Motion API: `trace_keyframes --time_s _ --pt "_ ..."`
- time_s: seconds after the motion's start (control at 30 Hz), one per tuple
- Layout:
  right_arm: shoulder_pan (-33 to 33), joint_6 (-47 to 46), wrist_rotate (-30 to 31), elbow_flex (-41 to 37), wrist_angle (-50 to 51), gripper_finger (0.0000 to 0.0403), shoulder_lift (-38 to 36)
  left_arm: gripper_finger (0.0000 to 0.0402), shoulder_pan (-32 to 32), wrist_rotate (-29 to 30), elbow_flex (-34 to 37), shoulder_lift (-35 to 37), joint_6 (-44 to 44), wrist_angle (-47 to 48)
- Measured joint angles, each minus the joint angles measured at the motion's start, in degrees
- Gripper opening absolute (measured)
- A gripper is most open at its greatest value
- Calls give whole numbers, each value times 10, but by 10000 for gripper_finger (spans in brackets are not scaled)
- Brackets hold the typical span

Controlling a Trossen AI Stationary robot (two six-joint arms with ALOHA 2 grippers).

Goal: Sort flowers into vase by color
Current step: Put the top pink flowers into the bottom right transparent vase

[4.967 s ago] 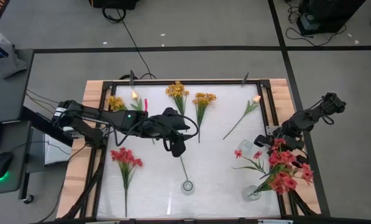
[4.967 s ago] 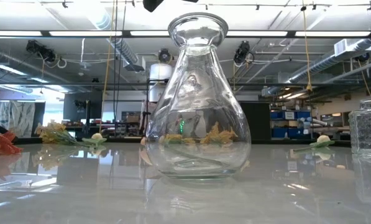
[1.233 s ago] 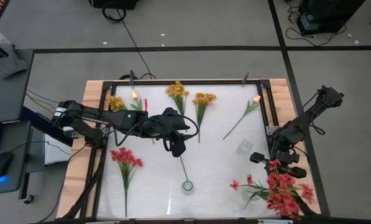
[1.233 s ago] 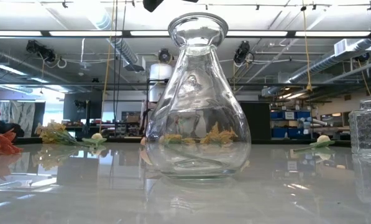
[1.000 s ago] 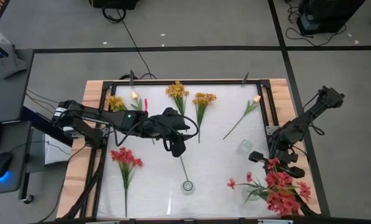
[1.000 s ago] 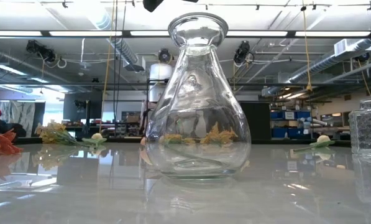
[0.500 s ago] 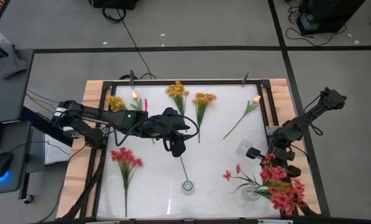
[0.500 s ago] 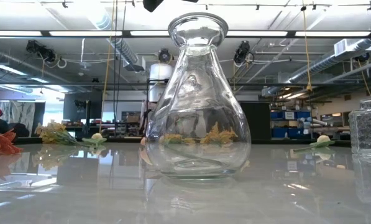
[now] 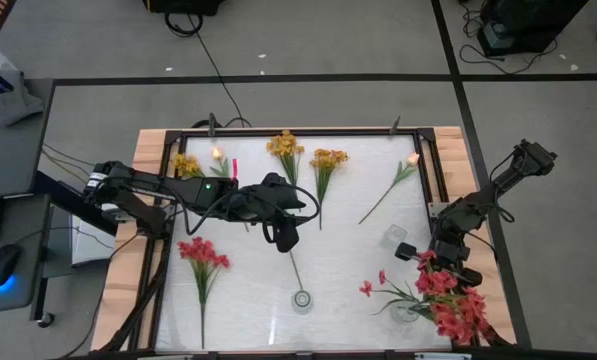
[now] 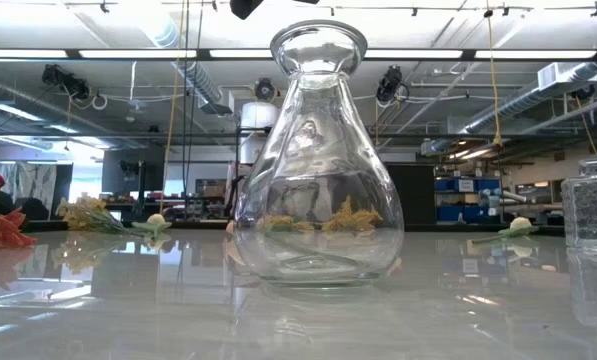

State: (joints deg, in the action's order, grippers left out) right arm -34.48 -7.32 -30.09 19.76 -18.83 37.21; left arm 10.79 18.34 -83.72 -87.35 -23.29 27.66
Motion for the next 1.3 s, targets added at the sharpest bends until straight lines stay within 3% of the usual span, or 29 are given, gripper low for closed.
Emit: trace_keyframes --time_s 0.7,1.3 --pt "-4 15 -1 -1 23 12 13 188 0 0 0 0 0 0" --pt "-4 10 -21 -1 36 40 13 188 0 0 0 0 0 0"
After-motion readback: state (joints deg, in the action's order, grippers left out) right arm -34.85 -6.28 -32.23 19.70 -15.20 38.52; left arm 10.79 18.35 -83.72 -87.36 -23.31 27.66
